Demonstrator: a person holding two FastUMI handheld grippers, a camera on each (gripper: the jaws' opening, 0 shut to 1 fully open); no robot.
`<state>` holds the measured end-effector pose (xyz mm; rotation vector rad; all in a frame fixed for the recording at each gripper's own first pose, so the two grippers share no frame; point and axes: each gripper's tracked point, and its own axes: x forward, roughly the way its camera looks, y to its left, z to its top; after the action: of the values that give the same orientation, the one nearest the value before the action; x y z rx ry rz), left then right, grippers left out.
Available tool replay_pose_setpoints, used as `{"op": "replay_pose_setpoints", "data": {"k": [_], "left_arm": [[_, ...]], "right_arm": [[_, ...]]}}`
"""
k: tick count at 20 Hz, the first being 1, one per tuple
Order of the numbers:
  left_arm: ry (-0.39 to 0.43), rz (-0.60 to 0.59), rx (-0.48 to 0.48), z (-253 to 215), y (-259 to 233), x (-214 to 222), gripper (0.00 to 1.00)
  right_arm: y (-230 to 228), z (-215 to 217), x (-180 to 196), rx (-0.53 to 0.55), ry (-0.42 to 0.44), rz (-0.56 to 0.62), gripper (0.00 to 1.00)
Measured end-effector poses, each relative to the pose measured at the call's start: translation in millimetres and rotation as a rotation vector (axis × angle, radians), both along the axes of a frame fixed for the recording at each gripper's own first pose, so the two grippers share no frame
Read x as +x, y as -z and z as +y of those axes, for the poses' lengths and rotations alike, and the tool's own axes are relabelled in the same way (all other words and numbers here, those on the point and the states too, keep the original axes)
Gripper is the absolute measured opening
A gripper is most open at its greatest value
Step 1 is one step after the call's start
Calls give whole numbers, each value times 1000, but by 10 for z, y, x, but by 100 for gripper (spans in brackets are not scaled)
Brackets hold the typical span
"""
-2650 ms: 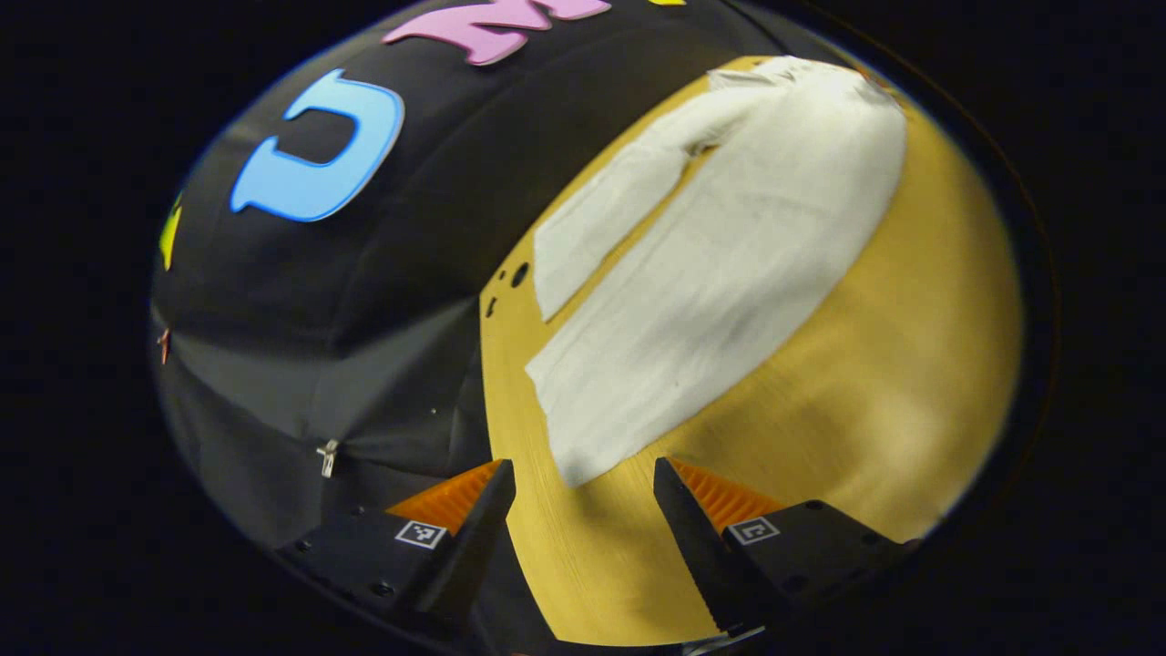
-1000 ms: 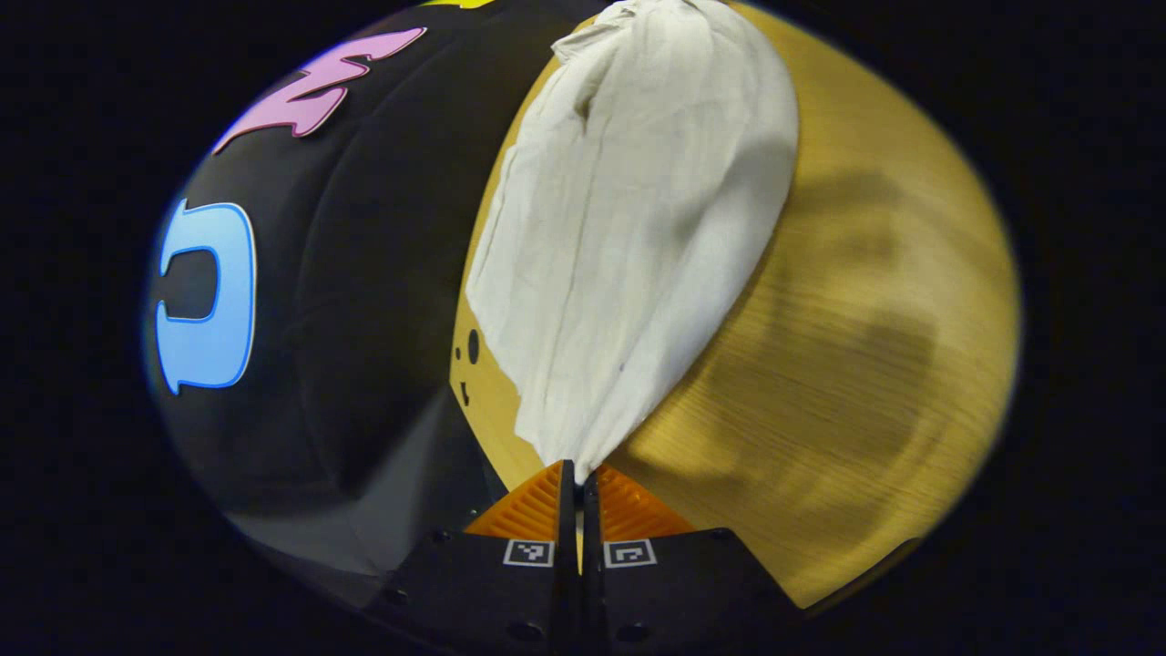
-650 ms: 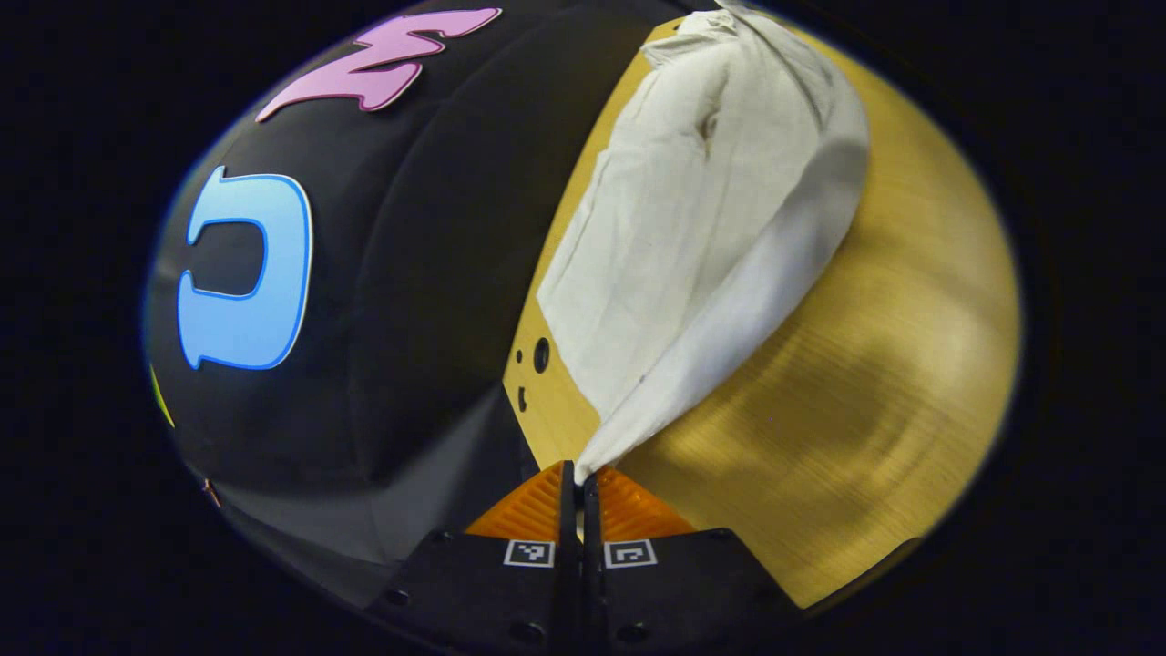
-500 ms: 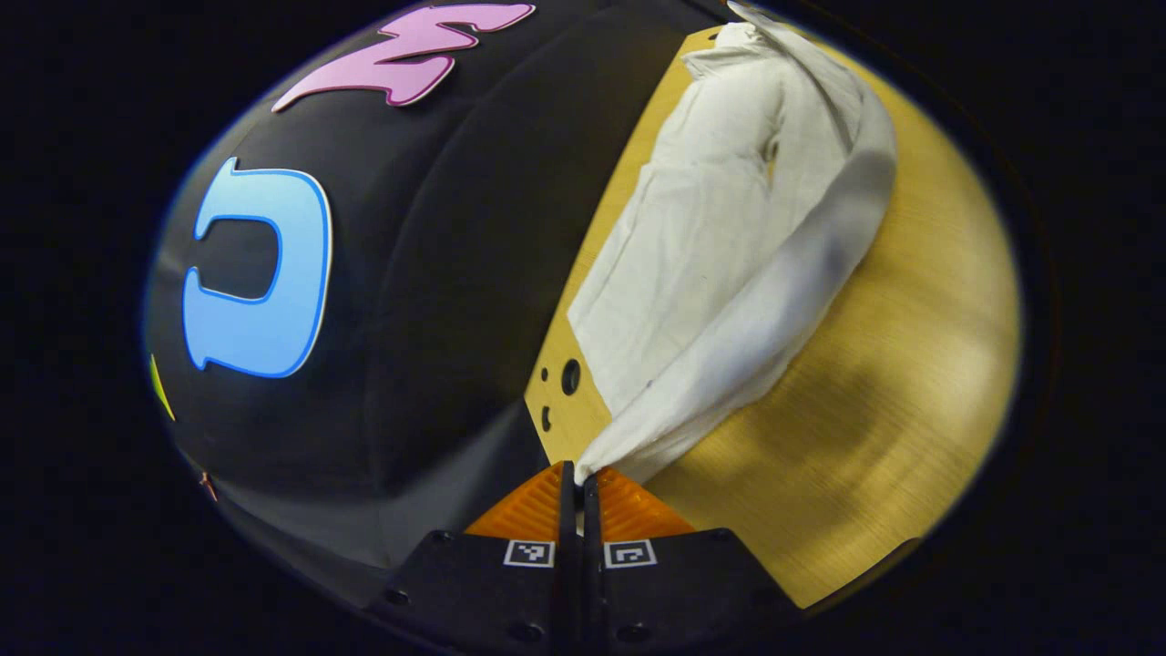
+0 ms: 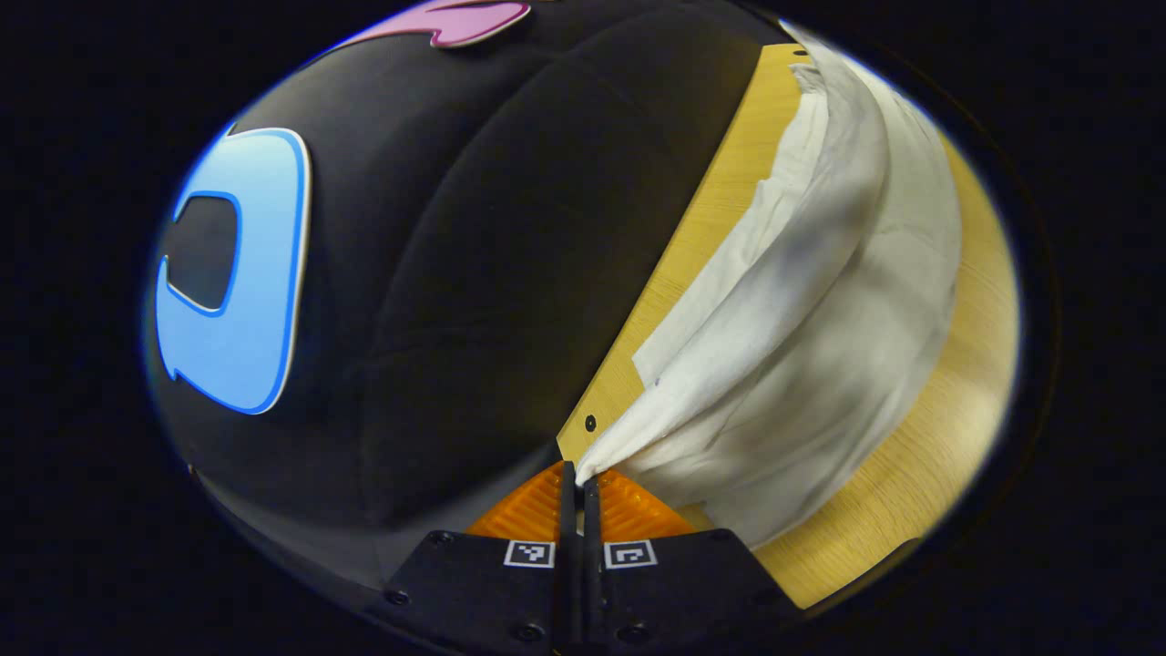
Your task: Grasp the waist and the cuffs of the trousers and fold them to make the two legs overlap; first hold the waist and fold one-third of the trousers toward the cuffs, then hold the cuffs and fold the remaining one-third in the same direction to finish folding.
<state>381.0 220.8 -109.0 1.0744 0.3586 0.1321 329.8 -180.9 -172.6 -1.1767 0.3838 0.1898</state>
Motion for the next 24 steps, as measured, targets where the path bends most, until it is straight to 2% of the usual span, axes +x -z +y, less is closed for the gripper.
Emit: {"op": "replay_pose_setpoints", "data": {"k": [4,6,7,8,9,10,11,12,13,14,15,16,18,20,24], "left_arm": [[-50,49,-13,-160,329,446,5],[-79,59,-35,-202,505,510,5],[-89,45,-45,-216,537,511,5],[-93,32,-66,-242,547,500,6],[-92,17,-100,-240,534,482,5],[-98,-7,-121,-231,499,468,6],[-111,-19,-134,-208,468,402,7],[-124,-28,-144,-182,440,330,15],[-135,-26,-172,-144,441,271,12],[-139,-21,-213,-143,462,205,34],[-150,-29,-244,-103,446,136,57],[-166,-47,-276,-57,410,52,67],[-198,-63,-326,36,365,-96,99],[-239,-90,-379,151,276,-337,96],[-287,-175,-546,308,79,-829,97]], "right_arm": [[357,-61,308,93,104,27,5],[550,-76,358,134,169,72,5],[608,-95,366,150,185,87,11],[606,-96,359,172,201,86,8],[640,-105,344,203,212,97,14],[623,-121,304,229,223,99,48],[608,-132,271,252,231,94,59],[573,-153,231,267,237,90,68],[544,-217,225,255,237,78,84],[490,-241,160,238,218,75,100],[438,-271,125,213,207,70,97],[412,-296,49,205,198,76,98],[375,-365,-138,225,215,78,98],[334,-419,-336,314,275,81,98],[260,-540,-600,577,434,42,98]]}}
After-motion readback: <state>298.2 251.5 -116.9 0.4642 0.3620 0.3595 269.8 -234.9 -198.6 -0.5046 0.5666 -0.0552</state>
